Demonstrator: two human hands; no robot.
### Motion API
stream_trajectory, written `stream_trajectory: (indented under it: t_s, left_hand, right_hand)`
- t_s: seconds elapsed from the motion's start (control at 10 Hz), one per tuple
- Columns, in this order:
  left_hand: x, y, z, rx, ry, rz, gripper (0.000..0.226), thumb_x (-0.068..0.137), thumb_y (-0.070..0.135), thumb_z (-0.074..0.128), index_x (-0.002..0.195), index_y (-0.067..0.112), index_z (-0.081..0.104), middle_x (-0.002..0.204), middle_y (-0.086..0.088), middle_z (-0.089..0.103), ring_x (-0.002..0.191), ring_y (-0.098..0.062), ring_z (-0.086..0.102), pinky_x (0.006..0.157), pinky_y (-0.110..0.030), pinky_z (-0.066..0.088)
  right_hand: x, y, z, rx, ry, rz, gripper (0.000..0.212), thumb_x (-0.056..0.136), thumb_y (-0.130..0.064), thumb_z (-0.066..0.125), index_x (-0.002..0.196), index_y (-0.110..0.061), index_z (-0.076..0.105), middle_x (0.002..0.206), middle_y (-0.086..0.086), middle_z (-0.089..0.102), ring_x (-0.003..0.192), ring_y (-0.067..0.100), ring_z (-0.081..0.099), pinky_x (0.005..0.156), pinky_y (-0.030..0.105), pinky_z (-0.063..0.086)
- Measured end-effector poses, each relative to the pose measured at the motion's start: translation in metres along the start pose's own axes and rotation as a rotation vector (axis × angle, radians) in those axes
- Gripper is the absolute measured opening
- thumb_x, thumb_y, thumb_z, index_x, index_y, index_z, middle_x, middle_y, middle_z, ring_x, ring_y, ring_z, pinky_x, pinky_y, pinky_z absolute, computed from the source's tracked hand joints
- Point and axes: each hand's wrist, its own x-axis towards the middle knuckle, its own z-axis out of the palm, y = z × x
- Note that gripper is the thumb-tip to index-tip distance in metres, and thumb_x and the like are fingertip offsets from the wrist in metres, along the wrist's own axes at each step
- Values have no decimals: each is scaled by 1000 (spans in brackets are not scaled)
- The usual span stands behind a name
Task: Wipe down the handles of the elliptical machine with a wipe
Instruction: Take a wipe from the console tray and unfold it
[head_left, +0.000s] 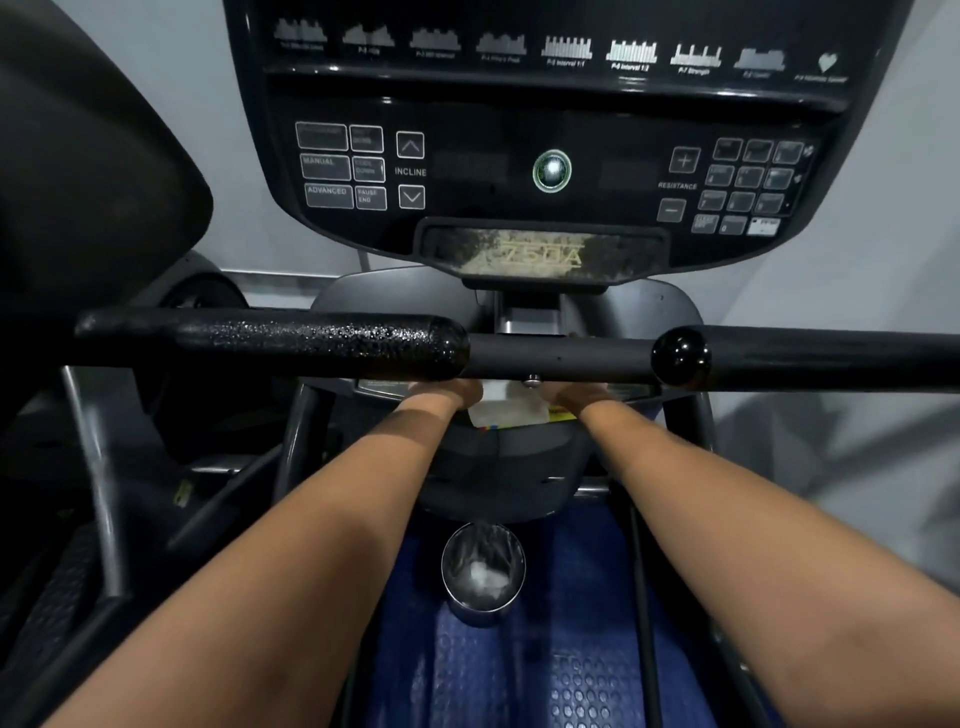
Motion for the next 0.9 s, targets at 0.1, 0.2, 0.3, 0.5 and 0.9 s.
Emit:
stream_trajectory:
  t_s: [0.1, 0.2, 0.3, 0.5, 0.9]
  left_hand:
    - [-3, 0, 0, 12, 33, 18, 53, 105, 35, 30, 149, 8, 39, 156, -16, 35, 144, -35, 31, 121, -46, 21]
    - [-39, 6, -13, -22, 72, 38, 54, 105, 37, 28, 148, 7, 41, 155, -19, 37, 143, -38, 32, 120, -50, 22]
    - [-52, 4, -18, -19, 90, 113, 50, 106, 31, 29, 148, 8, 41, 156, -14, 36, 145, -34, 31, 121, -47, 21]
    - [-102, -5, -13, -26, 251, 155, 42, 103, 30, 35, 132, 14, 60, 143, -14, 53, 133, -30, 46, 110, -31, 35]
    - [-242, -64, 34, -588, 300, 252, 14, 94, 32, 50, 93, 19, 56, 99, 1, 60, 97, -20, 59, 82, -35, 54]
  right_hand:
    - [2, 4, 3, -2, 82, -14, 62, 81, -66, 59, 113, -13, 60, 115, 6, 63, 121, 22, 48, 111, 31, 21]
    - [-19, -9, -13, 148, -20, -12, 50, 100, -32, 54, 139, -2, 48, 145, 12, 48, 138, 27, 39, 110, 28, 22]
    - [-29, -17, -16, 234, -20, -26, 48, 105, -24, 44, 148, -4, 38, 158, 12, 33, 145, 27, 29, 111, 26, 17]
    - [-58, -34, -8, 512, 69, 109, 30, 105, -24, 42, 117, -8, 65, 124, 16, 63, 119, 26, 55, 92, 31, 41]
    - [-205, -59, 16, 1063, 31, 89, 17, 100, -22, 42, 99, -20, 59, 110, 13, 63, 93, 24, 58, 78, 37, 51]
